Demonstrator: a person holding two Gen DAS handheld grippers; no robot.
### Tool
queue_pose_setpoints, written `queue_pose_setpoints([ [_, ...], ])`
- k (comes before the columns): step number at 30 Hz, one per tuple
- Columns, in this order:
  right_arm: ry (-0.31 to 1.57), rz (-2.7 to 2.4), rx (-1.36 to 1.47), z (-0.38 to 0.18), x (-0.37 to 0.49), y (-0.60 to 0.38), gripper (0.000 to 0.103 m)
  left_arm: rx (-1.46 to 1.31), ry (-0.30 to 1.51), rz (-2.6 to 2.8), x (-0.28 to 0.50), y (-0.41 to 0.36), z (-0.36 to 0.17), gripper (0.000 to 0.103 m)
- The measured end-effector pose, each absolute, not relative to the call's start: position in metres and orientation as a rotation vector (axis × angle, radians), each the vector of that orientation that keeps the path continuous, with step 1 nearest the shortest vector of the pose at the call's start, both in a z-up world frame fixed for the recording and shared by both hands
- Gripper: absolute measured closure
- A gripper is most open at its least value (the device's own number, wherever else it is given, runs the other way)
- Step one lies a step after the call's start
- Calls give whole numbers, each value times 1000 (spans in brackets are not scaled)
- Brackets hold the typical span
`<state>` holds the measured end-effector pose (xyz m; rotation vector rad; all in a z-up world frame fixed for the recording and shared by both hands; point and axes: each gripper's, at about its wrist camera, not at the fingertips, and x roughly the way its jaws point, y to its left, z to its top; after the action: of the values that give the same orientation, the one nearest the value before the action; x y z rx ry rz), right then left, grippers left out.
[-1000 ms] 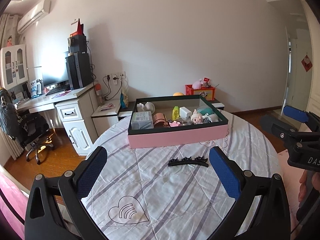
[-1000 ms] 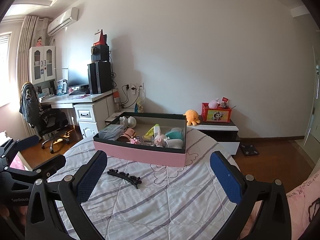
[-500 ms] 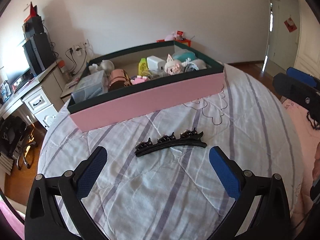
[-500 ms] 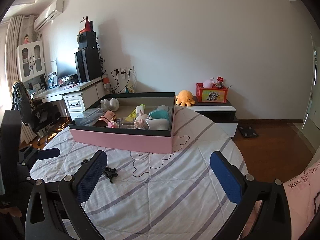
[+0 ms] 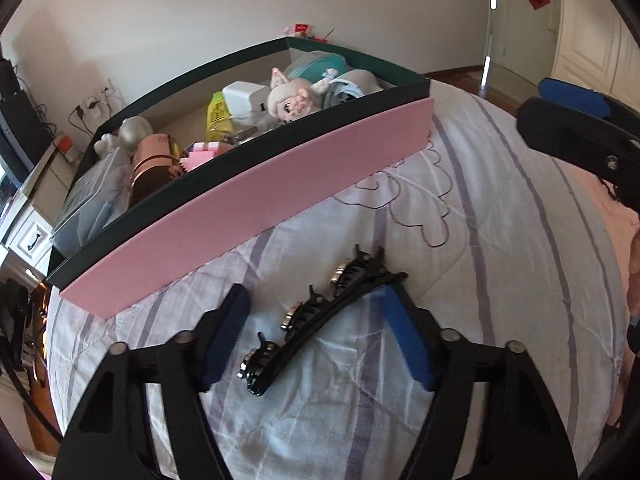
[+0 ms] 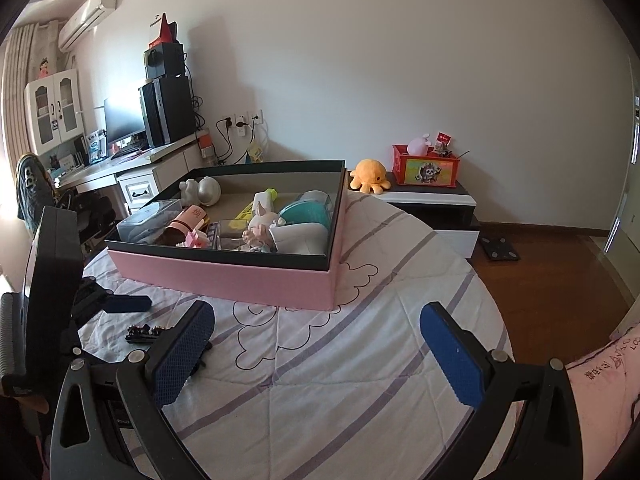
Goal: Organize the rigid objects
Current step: 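Grasp the black hair clip with the left gripper and lift it, then carry the hair clip over the pink box and release it inside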
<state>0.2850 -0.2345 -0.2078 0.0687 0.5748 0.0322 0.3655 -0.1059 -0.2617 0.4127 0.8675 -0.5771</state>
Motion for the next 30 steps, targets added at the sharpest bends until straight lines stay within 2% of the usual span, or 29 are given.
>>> queue_pose_setpoints([
  [1,576,35,66,-208,286,-234,0,407,867,-600,364,-108,-262,64],
  [4,584,32,60,-208,289,-233,0,391,856,-605,358,-109,-260,84],
  [15,604,6,19,-203,314,-234,0,210,831,-393,342,-45,-256,85],
  [23,661,-56,-26,-198,368,-236,2,122,806,-245,350,15,-249,85],
  [24,678,-69,-31,-198,377,-238,5,112,802,-237,349,22,-248,85],
  [25,693,-76,-32,-199,385,-239,16,106,805,-237,349,26,-249,85],
  [26,707,-75,-26,-200,393,-242,31,102,804,-236,349,29,-249,85],
  [28,755,-81,-16,-205,410,-247,52,96,805,-234,348,34,-250,85],
  [29,779,-85,-16,-209,417,-250,58,86,802,-237,348,37,-250,85],
  [30,805,-73,-10,-213,423,-252,61,77,804,-241,348,42,-250,85],
])
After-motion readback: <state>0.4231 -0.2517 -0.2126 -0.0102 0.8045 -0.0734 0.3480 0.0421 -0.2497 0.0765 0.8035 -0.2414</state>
